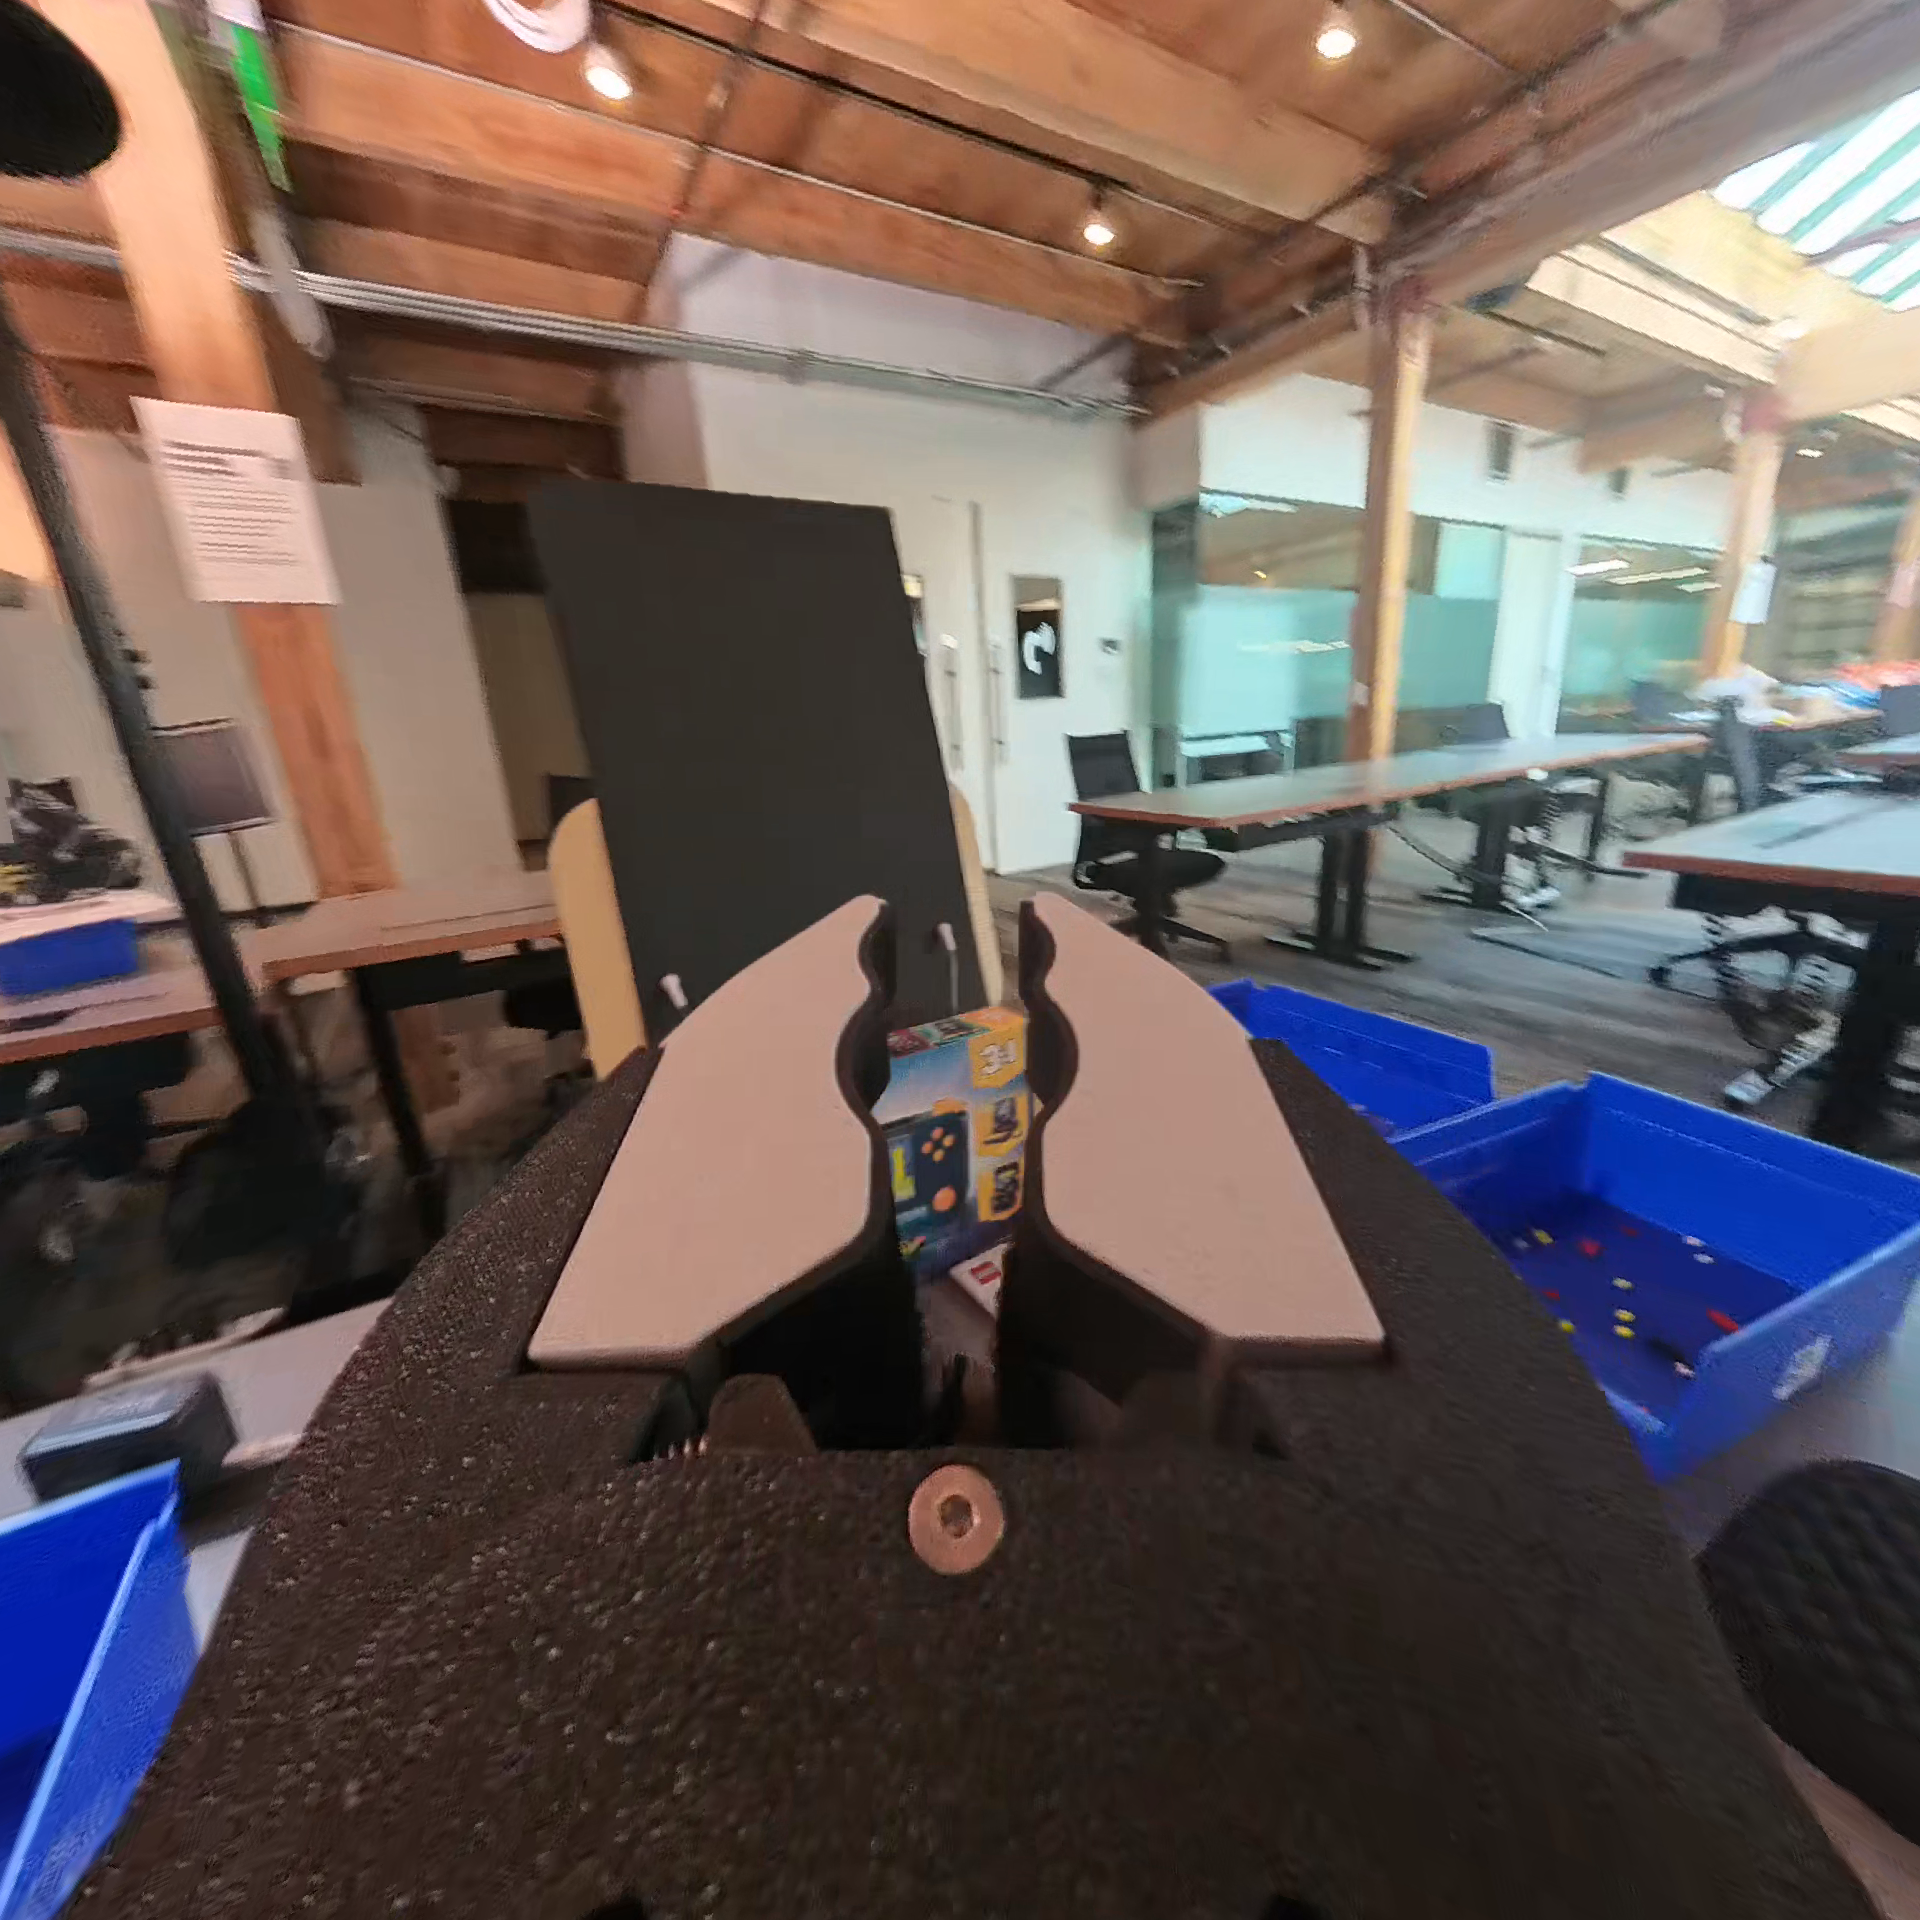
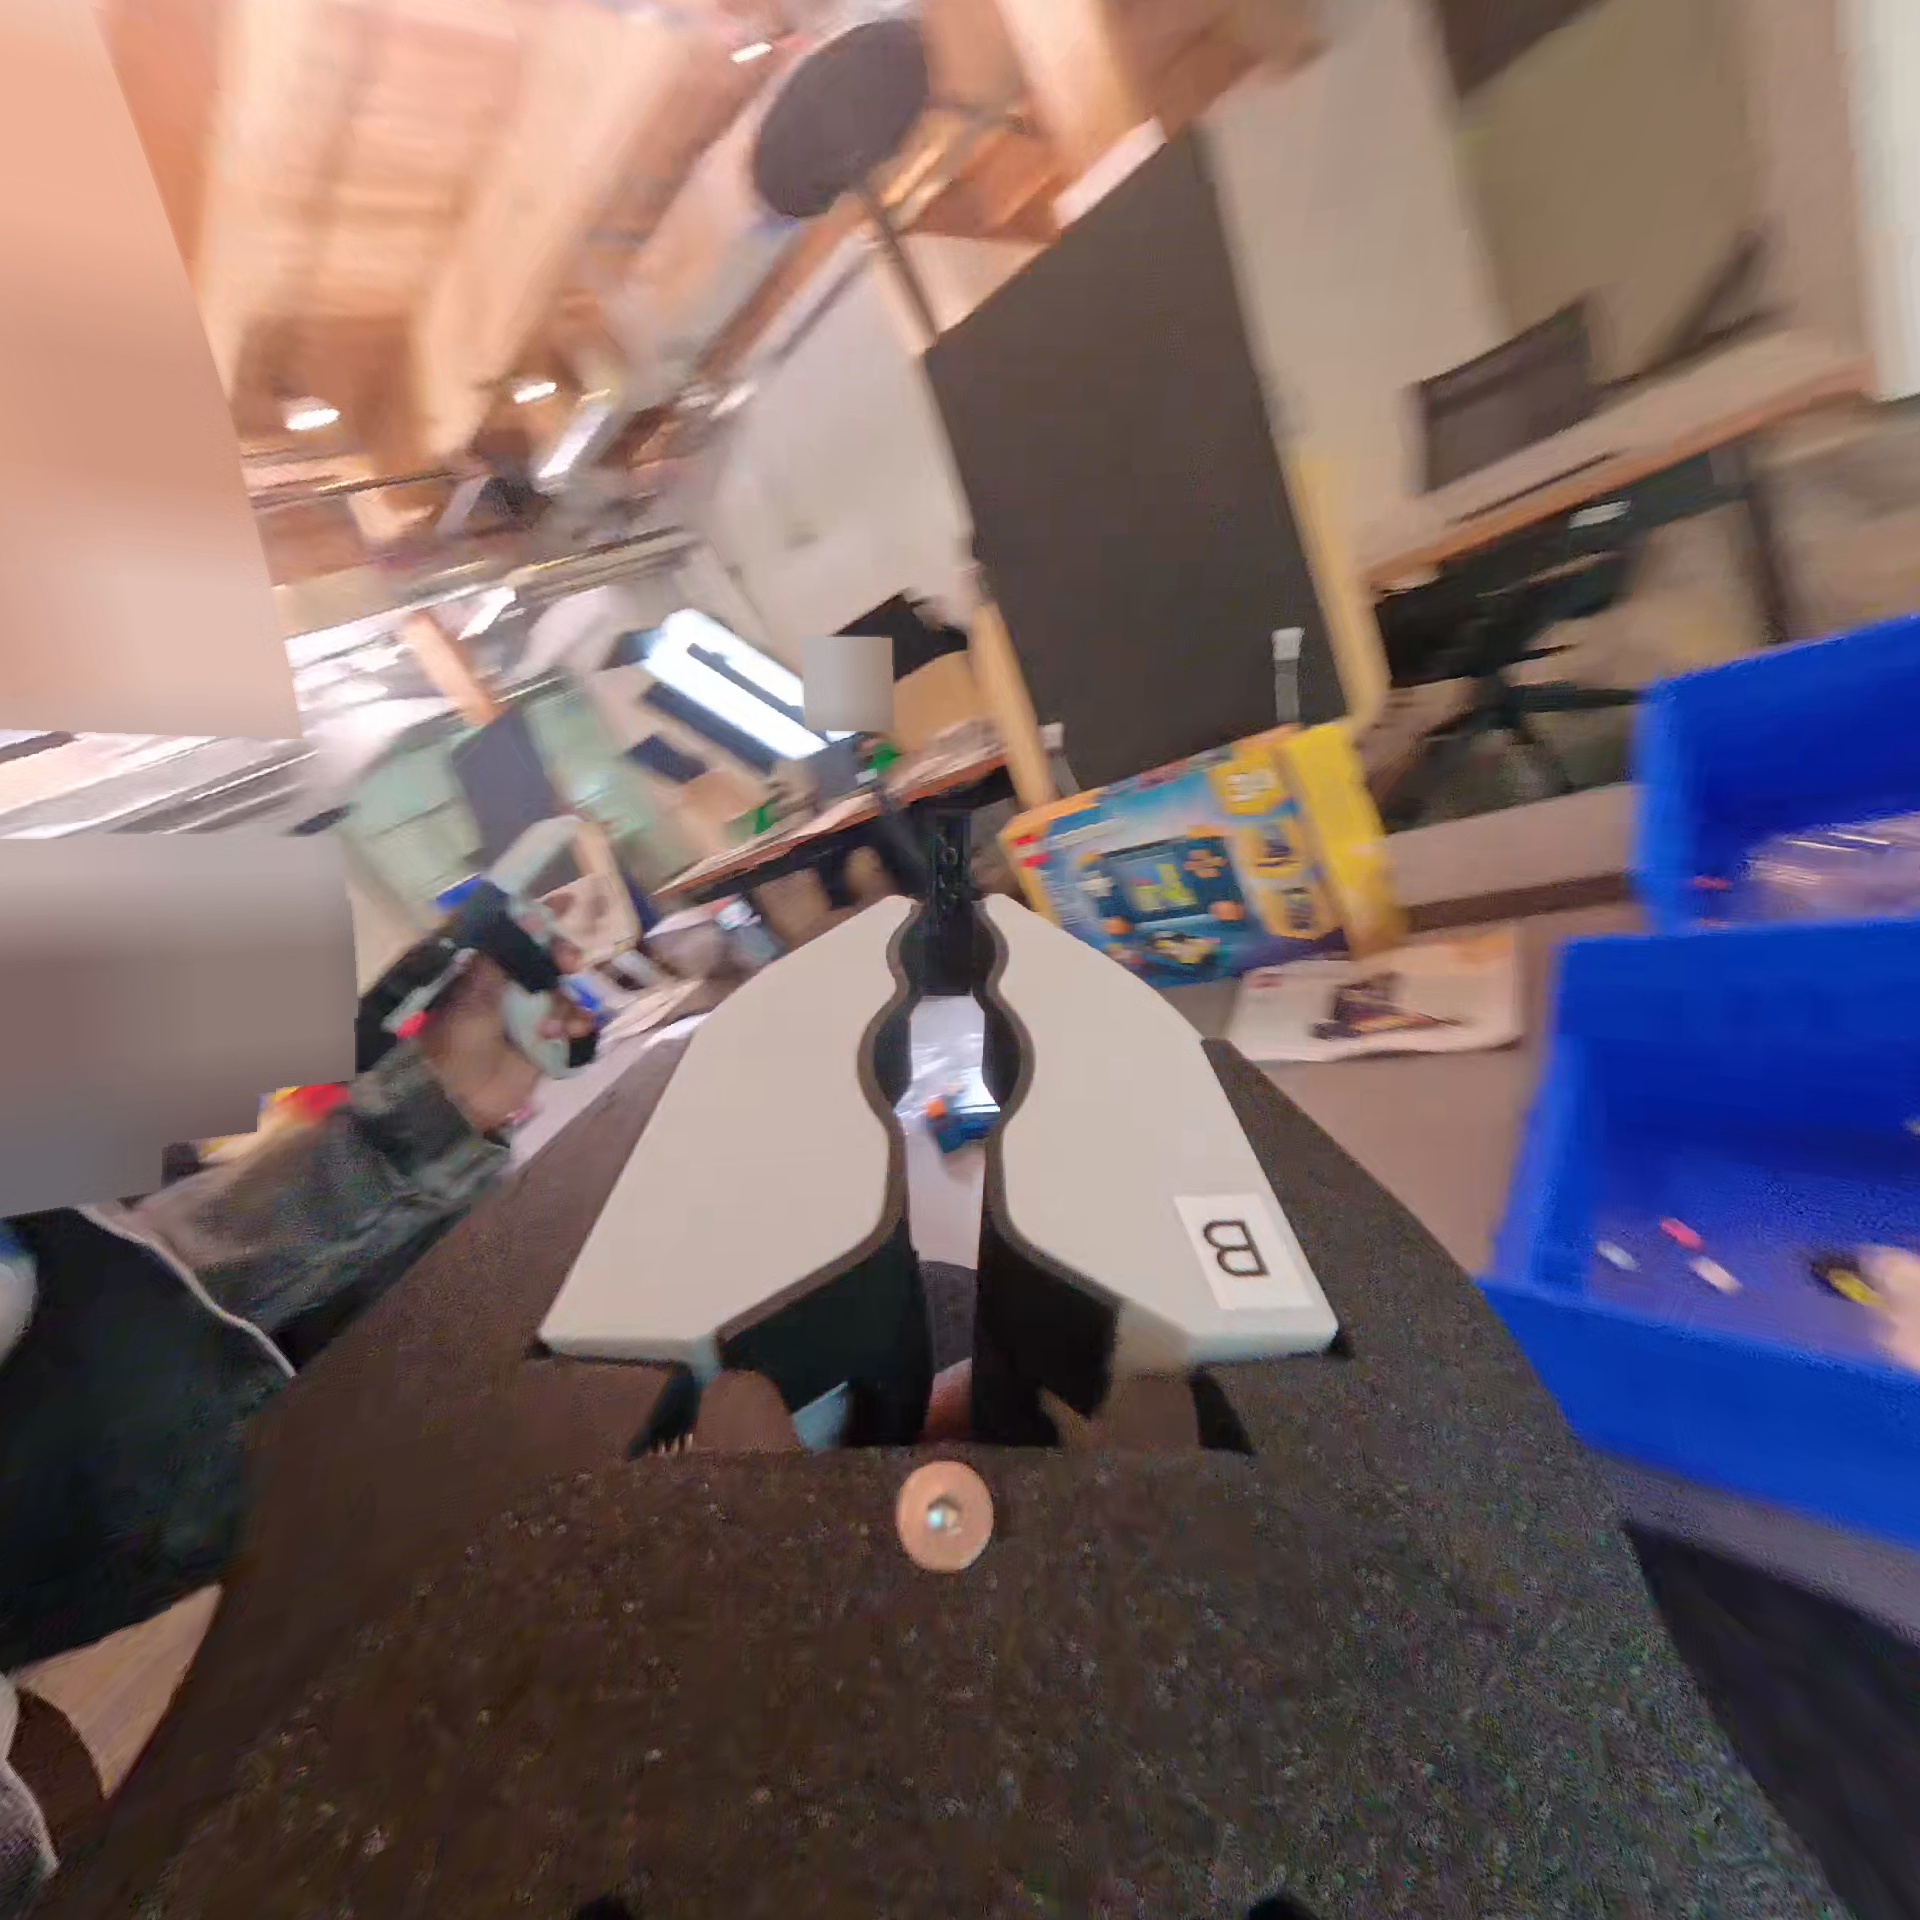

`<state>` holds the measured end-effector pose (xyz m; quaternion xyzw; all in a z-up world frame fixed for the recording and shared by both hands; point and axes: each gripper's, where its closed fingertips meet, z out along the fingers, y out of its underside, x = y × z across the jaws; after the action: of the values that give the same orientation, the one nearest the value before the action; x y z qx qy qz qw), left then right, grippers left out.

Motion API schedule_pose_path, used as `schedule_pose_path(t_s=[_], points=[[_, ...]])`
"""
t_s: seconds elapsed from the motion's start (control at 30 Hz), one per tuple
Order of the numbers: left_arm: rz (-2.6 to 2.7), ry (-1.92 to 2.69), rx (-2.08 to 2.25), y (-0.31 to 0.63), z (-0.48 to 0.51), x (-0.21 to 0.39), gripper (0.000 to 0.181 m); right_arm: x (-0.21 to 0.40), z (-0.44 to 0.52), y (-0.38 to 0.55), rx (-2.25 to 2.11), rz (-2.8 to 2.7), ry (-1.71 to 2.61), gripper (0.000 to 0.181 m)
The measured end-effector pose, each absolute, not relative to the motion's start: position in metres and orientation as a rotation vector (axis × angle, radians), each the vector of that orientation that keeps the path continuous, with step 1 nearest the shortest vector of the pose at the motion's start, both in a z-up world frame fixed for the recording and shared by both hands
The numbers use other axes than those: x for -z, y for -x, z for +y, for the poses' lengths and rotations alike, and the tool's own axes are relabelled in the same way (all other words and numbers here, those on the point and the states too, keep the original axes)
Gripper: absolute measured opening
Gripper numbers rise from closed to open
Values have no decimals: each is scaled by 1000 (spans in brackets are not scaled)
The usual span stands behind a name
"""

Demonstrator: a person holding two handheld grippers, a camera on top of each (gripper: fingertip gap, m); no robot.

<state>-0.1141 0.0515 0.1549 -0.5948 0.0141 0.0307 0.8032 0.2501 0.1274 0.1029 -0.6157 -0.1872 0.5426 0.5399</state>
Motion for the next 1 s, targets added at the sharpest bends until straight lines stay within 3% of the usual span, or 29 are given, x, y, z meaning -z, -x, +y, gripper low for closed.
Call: schedule_pose_path(t_s=[0.23, 0.43, 0.7, 0.87, 1.0], points=[[-47, 1136, -185, 112, -18, -68, 22, -68, 143, -178, -1561, -858, 1121, 8], [-48, 1038, -221, 72, -132, -39, 24, -51, 43, -148, -1640, -984, 830, 7], [-74, 1060, -222, 12, -274, -19, 23, -31, -98, -250, -1477, -1034, 872, 7], [-40, 1113, -115, -28, -293, 17, 23, -3, -127, -315, -1352, -1049, 954, 8], [-34, 1165, -112, -32, -272, 36, 22, 21, -121, -312, -1337, -1081, 996, 8]])
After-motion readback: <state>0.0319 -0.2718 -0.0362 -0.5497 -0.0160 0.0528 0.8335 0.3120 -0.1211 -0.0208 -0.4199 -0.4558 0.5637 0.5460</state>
